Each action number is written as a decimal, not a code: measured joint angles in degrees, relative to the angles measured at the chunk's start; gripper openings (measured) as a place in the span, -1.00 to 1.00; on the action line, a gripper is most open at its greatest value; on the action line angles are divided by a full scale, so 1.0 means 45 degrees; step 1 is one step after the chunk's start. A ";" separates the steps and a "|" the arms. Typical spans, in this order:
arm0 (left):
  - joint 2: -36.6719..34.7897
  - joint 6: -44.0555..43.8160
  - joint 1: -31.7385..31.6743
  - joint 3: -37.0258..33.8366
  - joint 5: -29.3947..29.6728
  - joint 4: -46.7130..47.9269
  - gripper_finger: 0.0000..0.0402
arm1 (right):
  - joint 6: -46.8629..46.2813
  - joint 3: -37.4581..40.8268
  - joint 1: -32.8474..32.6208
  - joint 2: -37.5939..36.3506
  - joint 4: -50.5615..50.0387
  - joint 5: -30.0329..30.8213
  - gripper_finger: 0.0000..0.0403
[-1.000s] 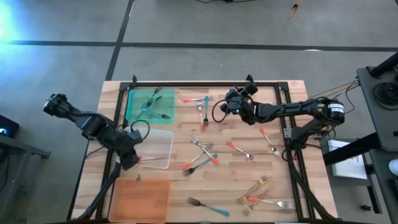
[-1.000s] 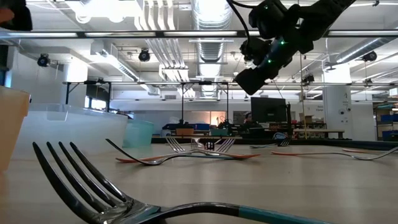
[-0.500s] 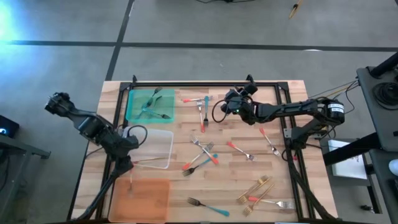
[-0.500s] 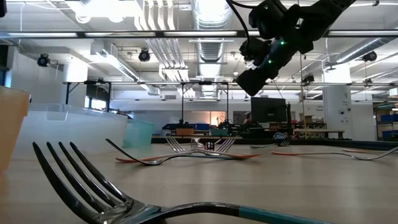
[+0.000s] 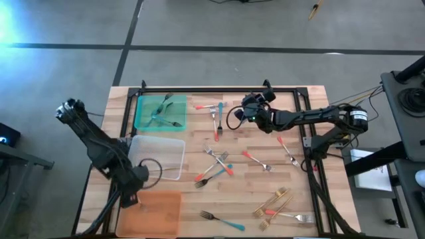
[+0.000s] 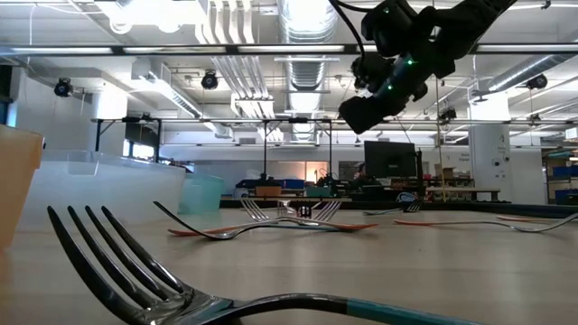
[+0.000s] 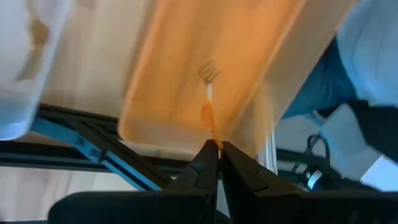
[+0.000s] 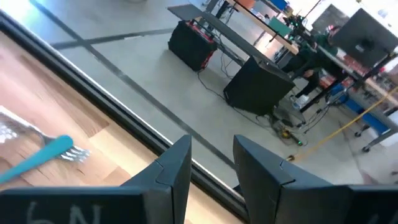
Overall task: Sort silverware by color (type)
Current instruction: Put the orange fork into the orange bin
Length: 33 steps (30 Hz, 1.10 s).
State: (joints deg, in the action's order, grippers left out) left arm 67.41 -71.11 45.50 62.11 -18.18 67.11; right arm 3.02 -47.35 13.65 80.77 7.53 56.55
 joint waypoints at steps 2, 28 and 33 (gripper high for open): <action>0.0322 -0.0002 0.0394 0.0000 -0.0092 -0.0309 -1.00 | -0.0656 0.0000 0.0000 0.0000 0.0000 0.0000 -0.45; 0.2300 0.4121 0.1511 0.0005 0.2092 -0.1176 -1.00 | -0.5356 0.0000 0.0000 0.0000 0.0000 -0.0006 -0.45; 0.2478 0.5279 0.1490 0.0005 0.2657 -0.2117 -1.00 | -0.5353 0.0000 0.0000 0.0000 0.0000 -0.0010 -0.45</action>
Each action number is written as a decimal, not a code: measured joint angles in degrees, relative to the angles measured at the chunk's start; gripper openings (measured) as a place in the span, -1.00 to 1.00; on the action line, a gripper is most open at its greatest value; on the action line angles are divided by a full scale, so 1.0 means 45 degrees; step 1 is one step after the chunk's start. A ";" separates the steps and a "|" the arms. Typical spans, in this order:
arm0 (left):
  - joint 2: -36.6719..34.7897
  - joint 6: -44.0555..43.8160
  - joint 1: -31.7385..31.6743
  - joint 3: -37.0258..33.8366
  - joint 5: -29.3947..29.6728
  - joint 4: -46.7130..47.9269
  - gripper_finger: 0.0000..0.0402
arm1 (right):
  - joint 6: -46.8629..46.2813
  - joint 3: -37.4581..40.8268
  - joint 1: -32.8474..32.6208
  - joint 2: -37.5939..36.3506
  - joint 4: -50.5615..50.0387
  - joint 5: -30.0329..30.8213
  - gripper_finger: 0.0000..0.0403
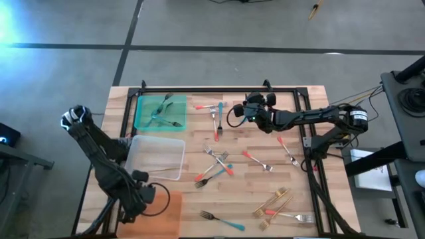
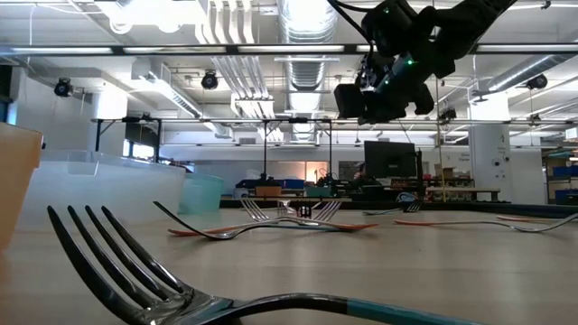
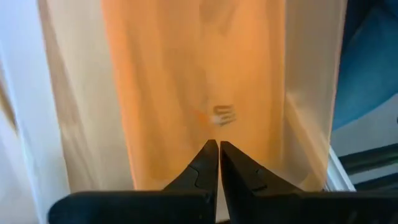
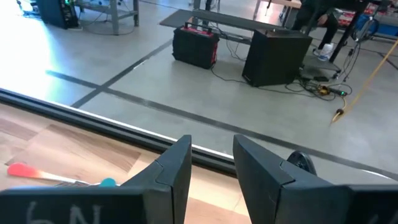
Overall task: Sort silverware by color (type)
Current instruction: Put the orange fork into the orange bin
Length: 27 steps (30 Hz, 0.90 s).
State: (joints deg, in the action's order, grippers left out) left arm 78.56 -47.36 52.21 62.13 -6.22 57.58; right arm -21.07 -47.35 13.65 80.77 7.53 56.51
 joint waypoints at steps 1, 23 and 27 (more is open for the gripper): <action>0.0052 0.0276 -0.0030 0.0000 0.0171 -0.0197 -1.00 | 0.0002 0.0000 0.0000 0.0000 0.0000 0.0000 -0.45; 0.0099 0.4936 -0.0540 0.0169 0.6941 -0.0761 -1.00 | 0.0051 0.0000 0.0000 0.0000 0.0005 0.0000 -0.45; -0.0325 0.7171 -0.0774 -0.0125 1.1242 -0.2861 -1.00 | 0.0051 0.0000 0.0000 0.0000 0.0007 0.0000 -0.45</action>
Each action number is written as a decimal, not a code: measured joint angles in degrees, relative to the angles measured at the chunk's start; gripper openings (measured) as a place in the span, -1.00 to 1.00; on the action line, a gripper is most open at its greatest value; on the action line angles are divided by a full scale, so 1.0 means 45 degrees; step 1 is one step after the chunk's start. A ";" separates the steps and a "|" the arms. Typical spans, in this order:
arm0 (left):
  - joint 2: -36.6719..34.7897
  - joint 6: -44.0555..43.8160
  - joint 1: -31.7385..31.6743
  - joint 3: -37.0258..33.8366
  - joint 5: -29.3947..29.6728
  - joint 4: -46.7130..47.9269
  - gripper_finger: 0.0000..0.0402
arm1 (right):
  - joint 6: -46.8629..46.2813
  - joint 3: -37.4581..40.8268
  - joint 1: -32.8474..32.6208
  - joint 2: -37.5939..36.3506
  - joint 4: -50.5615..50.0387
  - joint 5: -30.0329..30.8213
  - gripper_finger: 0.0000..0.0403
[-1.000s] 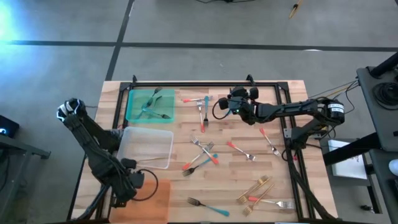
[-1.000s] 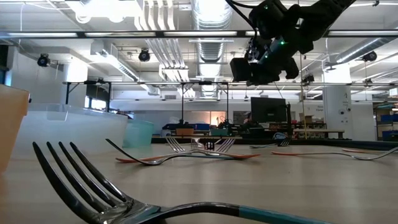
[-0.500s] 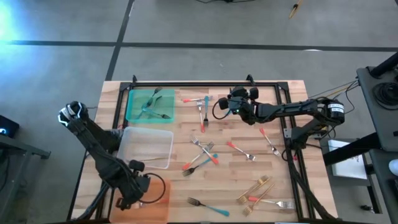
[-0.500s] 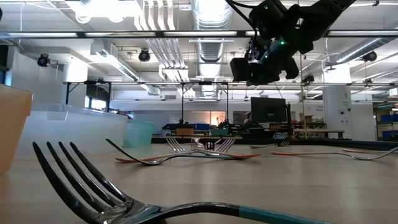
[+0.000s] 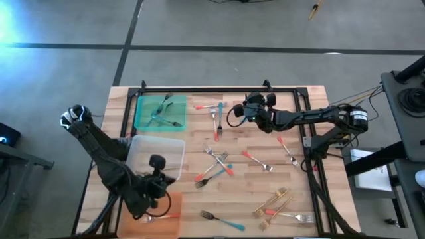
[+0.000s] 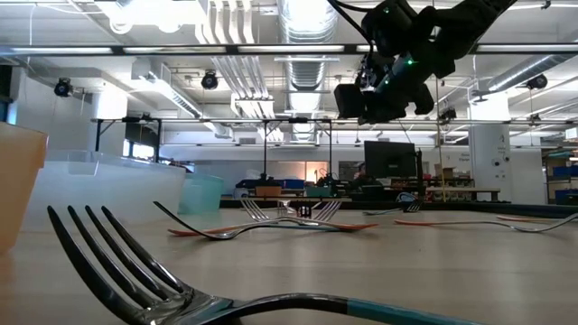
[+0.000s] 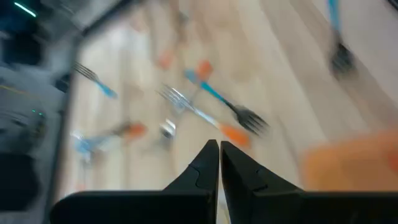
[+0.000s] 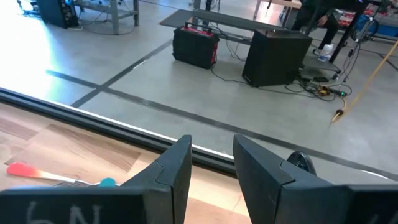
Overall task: Sort silverware by color (type)
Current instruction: Put the orange fork into the orange bin
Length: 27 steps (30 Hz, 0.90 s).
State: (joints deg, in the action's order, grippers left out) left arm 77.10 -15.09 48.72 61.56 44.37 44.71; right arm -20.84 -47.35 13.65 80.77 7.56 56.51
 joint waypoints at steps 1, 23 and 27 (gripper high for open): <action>-0.0124 0.0464 -0.0151 -0.0125 0.0143 -0.0588 -1.00 | 0.0002 0.0000 0.0000 0.0000 0.0000 0.0000 -0.45; -0.1203 0.7343 -0.7611 -0.6294 -0.9459 -1.5548 -1.00 | -0.1418 0.0005 -0.0183 -0.0019 -0.1532 -1.2737 -0.45; -0.1046 0.7347 -0.8235 -0.6002 -0.9359 -1.5569 -1.00 | -0.1404 0.0005 -0.0235 -0.0019 -0.1046 -1.3255 -0.45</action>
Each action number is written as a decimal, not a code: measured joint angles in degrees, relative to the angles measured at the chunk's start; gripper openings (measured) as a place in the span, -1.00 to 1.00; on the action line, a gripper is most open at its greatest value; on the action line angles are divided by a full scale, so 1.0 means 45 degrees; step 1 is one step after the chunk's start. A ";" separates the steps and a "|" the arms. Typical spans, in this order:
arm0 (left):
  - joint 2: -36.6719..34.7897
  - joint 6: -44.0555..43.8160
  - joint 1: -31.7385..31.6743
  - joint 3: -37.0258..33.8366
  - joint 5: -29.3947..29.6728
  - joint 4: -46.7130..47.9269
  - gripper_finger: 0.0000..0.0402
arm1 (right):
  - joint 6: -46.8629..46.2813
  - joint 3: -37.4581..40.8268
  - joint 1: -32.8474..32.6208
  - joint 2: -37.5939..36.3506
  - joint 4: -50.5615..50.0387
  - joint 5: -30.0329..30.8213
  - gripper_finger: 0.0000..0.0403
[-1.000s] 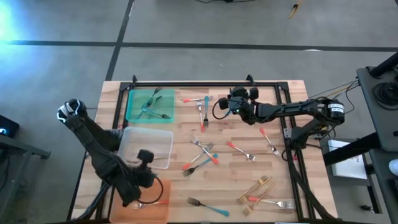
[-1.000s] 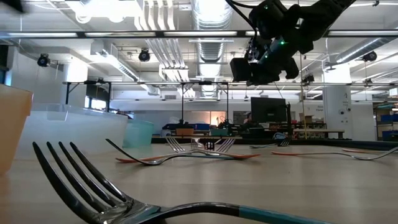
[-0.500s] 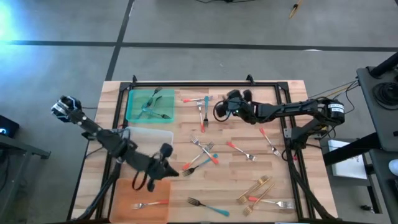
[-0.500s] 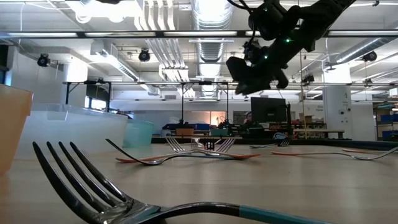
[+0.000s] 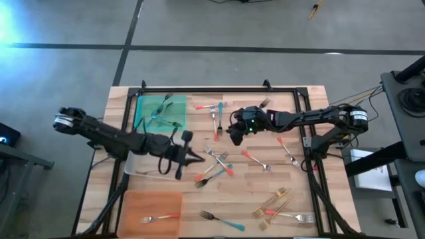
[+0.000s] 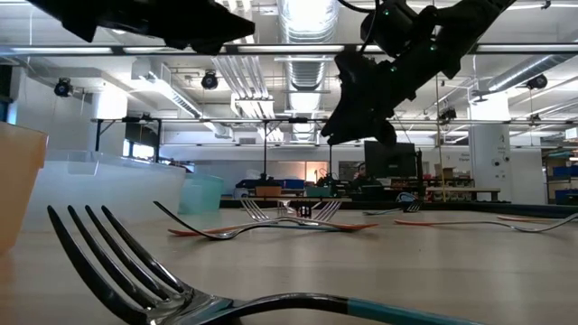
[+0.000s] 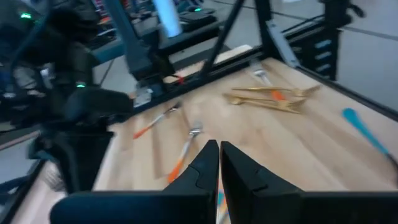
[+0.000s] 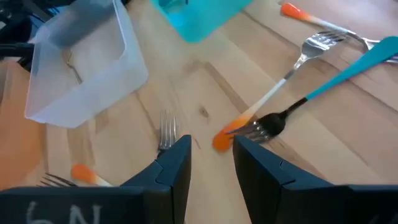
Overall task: Sort silverware by color (type)
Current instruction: Put the orange fork into the orange bin
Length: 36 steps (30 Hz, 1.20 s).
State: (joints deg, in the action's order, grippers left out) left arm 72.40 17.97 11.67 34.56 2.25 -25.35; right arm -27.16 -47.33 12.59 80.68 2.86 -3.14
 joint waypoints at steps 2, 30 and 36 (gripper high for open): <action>0.0061 -0.0004 -0.0217 0.0250 0.0027 -0.0018 -1.00 | 0.0026 0.0000 0.0013 0.0000 -0.0009 0.0026 -0.45; 0.1033 -0.1441 -0.0594 0.1388 0.3373 0.0492 -1.00 | -0.0883 -0.0010 -0.0023 0.0039 -0.0494 -0.0305 -0.45; 0.1021 -0.1446 -0.0618 0.1071 0.3373 -0.0224 -1.00 | -0.1600 -0.0010 0.0230 -0.0039 -0.3776 -0.1498 -0.45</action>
State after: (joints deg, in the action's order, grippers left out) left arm 76.99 11.46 8.88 39.38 17.43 -26.36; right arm -34.36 -47.37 13.63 80.51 -14.14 -9.88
